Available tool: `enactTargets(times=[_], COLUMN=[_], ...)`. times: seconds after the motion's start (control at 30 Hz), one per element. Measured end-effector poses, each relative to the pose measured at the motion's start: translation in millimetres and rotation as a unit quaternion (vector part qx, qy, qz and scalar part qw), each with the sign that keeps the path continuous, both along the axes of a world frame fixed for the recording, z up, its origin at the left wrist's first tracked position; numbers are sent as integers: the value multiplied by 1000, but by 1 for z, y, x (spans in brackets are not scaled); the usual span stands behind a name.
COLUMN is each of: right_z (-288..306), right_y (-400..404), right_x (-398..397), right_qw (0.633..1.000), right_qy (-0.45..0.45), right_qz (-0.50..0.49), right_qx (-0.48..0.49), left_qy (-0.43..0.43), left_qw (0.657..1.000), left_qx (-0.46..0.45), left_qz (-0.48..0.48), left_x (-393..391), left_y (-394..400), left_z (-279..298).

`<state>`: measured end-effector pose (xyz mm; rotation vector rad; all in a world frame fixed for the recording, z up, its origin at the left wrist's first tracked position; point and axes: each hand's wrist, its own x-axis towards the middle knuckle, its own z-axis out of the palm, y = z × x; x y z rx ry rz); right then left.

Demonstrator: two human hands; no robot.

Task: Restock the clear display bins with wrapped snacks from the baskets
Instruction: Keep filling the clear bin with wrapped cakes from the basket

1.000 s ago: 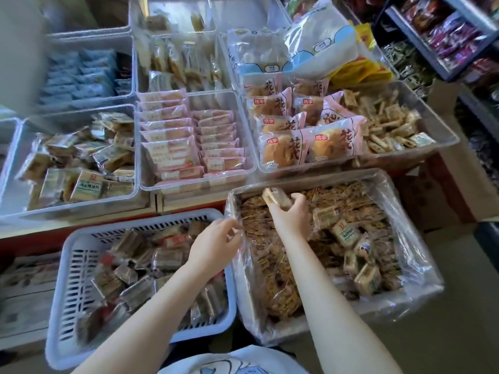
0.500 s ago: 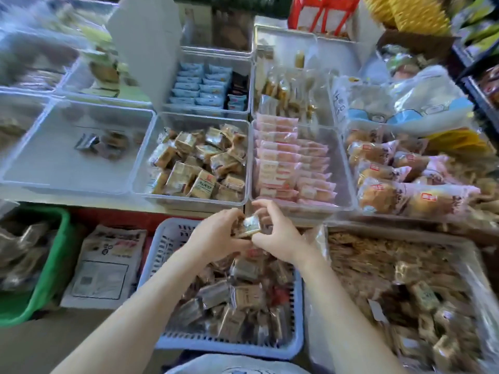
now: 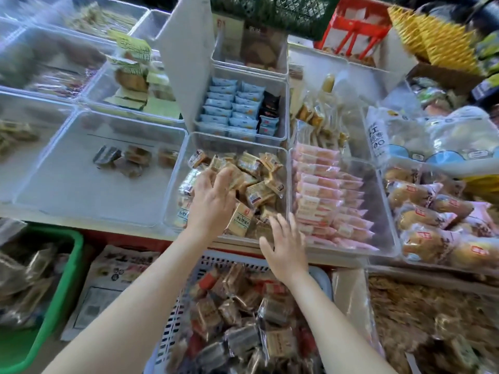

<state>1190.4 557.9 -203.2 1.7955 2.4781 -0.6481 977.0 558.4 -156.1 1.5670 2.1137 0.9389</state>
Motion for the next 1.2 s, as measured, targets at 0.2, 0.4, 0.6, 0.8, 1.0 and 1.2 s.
enactTargets(times=[0.2,0.4,0.6,0.8,1.0,1.2], right_z=[-1,4,35,15,-2,-32], right_y=[3,6,-25,-88,-137,-170], right_x=[0,-1,39,186,359,499], right_qw=[1000,999,988,969,925,859], right_qy=[-27,-18,142,149,19,-113], right_qz=[5,14,-31,-189,-373,-490], right_qx=[-7,-27,60,50,66,-93], left_qy=[154,165,38,95,104,124], left_qw=[972,972,989,938,876,845], left_qx=[-146,-141,-107,-221,-273,-303], left_qz=[-99,-93,-97,-248,-383,-423], left_x=[8,20,75,196,356,471], left_y=[14,-17,-69,-79,-85,-100], left_z=[-42,-30,10,14,-7,-17])
